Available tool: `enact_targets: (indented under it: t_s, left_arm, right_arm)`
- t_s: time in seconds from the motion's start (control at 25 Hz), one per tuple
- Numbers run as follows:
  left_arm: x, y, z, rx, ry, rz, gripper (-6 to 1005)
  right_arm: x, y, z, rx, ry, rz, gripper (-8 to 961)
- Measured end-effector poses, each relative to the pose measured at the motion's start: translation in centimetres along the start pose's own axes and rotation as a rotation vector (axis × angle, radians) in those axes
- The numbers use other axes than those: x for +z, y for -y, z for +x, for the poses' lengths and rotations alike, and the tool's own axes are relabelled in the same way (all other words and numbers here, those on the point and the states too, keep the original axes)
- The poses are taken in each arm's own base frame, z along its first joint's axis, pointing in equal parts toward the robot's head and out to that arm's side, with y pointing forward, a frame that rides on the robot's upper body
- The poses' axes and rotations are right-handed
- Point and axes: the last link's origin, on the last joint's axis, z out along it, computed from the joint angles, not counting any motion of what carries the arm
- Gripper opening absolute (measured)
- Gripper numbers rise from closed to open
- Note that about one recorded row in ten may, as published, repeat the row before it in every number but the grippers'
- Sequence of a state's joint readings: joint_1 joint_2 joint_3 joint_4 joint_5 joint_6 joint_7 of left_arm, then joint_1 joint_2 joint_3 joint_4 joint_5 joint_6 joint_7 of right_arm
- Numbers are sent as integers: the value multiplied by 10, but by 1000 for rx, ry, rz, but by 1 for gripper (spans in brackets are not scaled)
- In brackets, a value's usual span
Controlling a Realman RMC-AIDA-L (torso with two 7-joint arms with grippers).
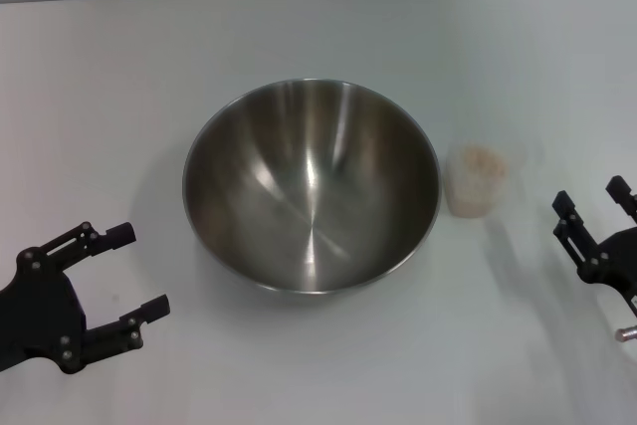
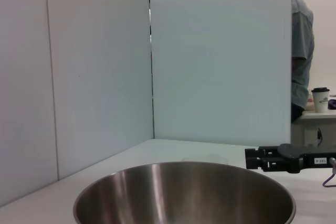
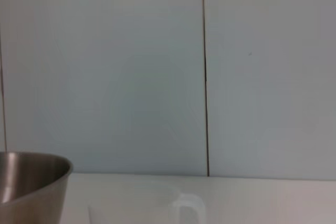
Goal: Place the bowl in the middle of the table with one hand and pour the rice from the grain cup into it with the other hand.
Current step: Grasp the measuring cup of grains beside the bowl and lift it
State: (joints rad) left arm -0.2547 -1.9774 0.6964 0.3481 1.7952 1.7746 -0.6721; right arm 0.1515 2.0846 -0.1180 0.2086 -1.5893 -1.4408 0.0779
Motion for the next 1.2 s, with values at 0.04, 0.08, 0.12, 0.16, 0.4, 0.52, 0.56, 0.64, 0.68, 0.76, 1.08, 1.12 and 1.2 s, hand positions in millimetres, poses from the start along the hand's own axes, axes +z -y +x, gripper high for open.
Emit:
enact_targets:
  t_s: [0.04, 0.08, 0.12, 0.16, 0.4, 0.52, 0.56, 0.64, 0.68, 0.76, 1.08, 1.12, 1.2]
  left_arm:
    - [0, 0, 0, 0, 0, 0, 814]
    - [-1, 0, 0, 1, 1, 0, 814]
    - [-1, 0, 0, 1, 1, 0, 814]
    - [-1, 1, 0, 1, 1, 1, 814]
    - [-2, 1, 0, 1, -1, 5, 814]
    - [-3, 1, 0, 2, 0, 7, 814]
    - [-3, 1, 0, 2, 0, 7, 814]
    - [-3, 1, 0, 2, 0, 7, 814]
    - [-3, 1, 1, 2, -1, 9, 814]
    - [-3, 1, 1, 2, -2, 10, 814]
    - [-2, 3, 2, 2, -11, 23, 815]
    - [-2, 3, 2, 2, -11, 23, 815]
    - [-2, 3, 2, 2, -12, 24, 815]
  right_arm:
    - [1, 0, 0, 1, -3, -2, 656]
    - [3, 0, 0, 1, -5, -5, 656]
    - [5, -1, 0, 1, -6, -8, 656]
    - [7, -1, 0, 0, -7, -12, 656]
    - [19, -1, -2, -5, -12, -26, 656]
    - [24, 0, -3, -9, -9, -29, 656]
    - [25, 0, -3, -10, -10, -29, 657]
    - [29, 0, -3, -14, -14, -30, 657]
    - [31, 1, -3, -16, -17, -31, 656]
    - [34, 1, -3, -18, -22, -34, 653]
    - [44, 3, -5, -26, -28, -39, 641]
    - [45, 3, -5, -25, -29, -38, 640]
    - [48, 5, -6, -28, -29, -37, 637]
